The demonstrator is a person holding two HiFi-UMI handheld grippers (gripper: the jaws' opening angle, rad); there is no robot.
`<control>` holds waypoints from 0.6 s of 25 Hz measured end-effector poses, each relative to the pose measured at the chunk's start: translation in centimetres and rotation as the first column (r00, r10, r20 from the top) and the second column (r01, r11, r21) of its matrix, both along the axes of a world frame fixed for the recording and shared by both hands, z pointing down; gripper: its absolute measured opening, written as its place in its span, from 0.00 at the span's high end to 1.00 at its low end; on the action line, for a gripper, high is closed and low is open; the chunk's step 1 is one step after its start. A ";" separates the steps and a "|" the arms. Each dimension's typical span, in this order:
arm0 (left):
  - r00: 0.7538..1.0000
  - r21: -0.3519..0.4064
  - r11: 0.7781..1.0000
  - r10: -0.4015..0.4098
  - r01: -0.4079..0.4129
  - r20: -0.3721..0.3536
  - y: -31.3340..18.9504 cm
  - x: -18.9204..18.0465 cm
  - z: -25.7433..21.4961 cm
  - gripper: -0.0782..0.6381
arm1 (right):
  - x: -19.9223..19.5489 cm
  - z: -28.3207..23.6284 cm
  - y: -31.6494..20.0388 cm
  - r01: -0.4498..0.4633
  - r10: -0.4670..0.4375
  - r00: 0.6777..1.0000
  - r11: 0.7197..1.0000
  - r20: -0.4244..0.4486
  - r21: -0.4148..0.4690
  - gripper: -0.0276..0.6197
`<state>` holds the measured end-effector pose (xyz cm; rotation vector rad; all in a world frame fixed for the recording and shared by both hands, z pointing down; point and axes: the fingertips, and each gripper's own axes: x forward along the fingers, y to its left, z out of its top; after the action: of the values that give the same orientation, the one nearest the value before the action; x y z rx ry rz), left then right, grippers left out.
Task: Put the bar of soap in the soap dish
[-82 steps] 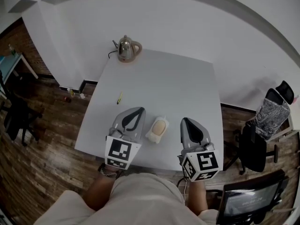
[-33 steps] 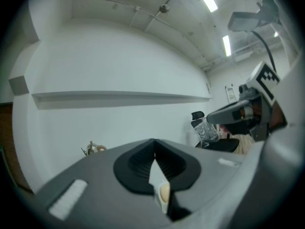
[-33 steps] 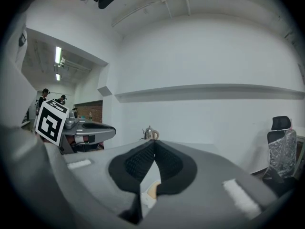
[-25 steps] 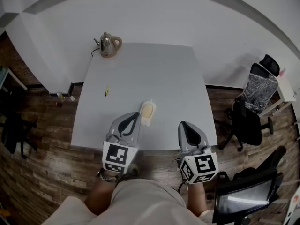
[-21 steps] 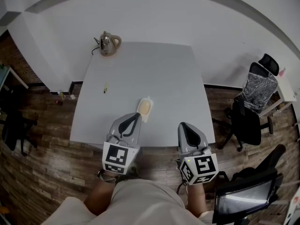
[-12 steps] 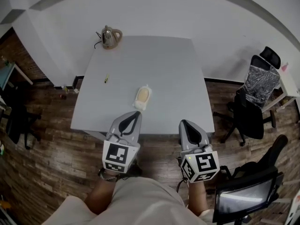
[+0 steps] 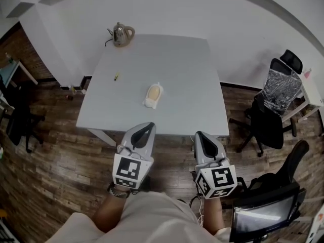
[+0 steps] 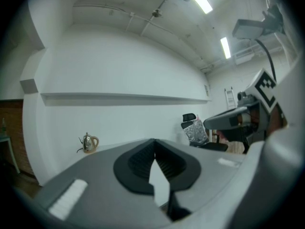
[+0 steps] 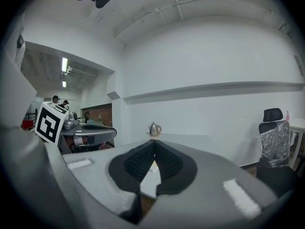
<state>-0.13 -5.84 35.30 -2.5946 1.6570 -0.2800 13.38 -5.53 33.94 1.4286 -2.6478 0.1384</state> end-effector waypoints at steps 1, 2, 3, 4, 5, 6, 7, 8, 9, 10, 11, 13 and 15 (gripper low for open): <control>1.000 0.000 1.000 -0.003 0.003 0.000 0.1 -0.1 0.0 0.88 | -0.1 0.0 0.0 0.003 -0.003 1.000 1.000 0.000 0.002 0.95; 1.000 0.001 1.000 -0.006 0.006 0.001 0.1 -0.1 0.0 0.88 | -0.2 -0.1 0.0 0.006 -0.006 1.000 1.000 0.000 0.004 0.95; 1.000 0.004 1.000 -0.009 0.009 0.001 0.1 -0.2 -0.1 0.88 | -0.4 -0.2 -0.1 0.009 -0.009 1.000 1.000 0.000 0.008 0.95; 1.000 0.007 1.000 -0.012 0.012 0.002 0.1 -0.3 -0.2 0.88 | -0.5 -0.3 -0.2 0.013 -0.013 1.000 1.000 -0.005 0.011 0.95; 1.000 0.009 1.000 -0.015 0.015 0.004 0.0 -0.4 -0.2 0.88 | -0.8 -0.3 -0.4 0.017 -0.017 1.000 1.000 -0.016 0.014 0.95; 1.000 0.012 1.000 -0.017 0.017 0.005 -0.1 -0.4 -0.3 0.88 | -1.0 -0.4 -0.6 0.022 -0.021 0.999 1.000 -0.032 0.017 0.95; 1.000 0.015 1.000 -0.018 0.018 0.006 -0.2 -0.5 -0.4 0.88 | -1.2 -0.4 -0.8 0.025 -0.023 0.999 0.999 -0.049 0.021 0.95; 1.000 0.018 1.000 -0.019 0.019 0.008 -0.3 -0.6 -0.5 0.88 | -1.5 -0.6 -1.0 0.025 -0.023 0.998 0.999 -0.062 0.027 0.95; 1.000 0.022 1.000 -0.020 0.019 0.009 -0.5 -0.7 -0.6 0.88 | -1.6 -0.8 -1.2 0.024 -0.022 0.997 0.999 -0.068 0.033 0.95; 1.000 0.024 1.000 -0.020 0.020 0.009 -0.6 -0.7 -0.6 0.88 | -1.8 -1.0 -1.3 0.025 -0.022 0.997 0.999 -0.069 0.038 0.95; 1.000 0.026 0.999 -0.022 0.021 0.010 -0.7 -0.8 -0.6 0.88 | -1.9 -1.1 -1.5 0.028 -0.025 0.997 0.999 -0.068 0.043 0.95; 1.000 0.029 0.999 -0.023 0.023 0.010 -0.9 -0.7 -0.7 0.88 | -2.0 -1.4 -1.7 0.038 -0.035 0.997 0.998 -0.066 0.050 0.95; 1.000 0.031 0.999 -0.023 0.022 0.011 -1.1 -0.5 -0.8 0.88 | -2.0 -1.5 -1.8 0.043 -0.039 0.997 0.998 -0.067 0.052 0.95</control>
<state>-0.67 -6.89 34.51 -2.5495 1.6743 -0.2672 11.43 -7.35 32.46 1.3680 -2.6444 0.0156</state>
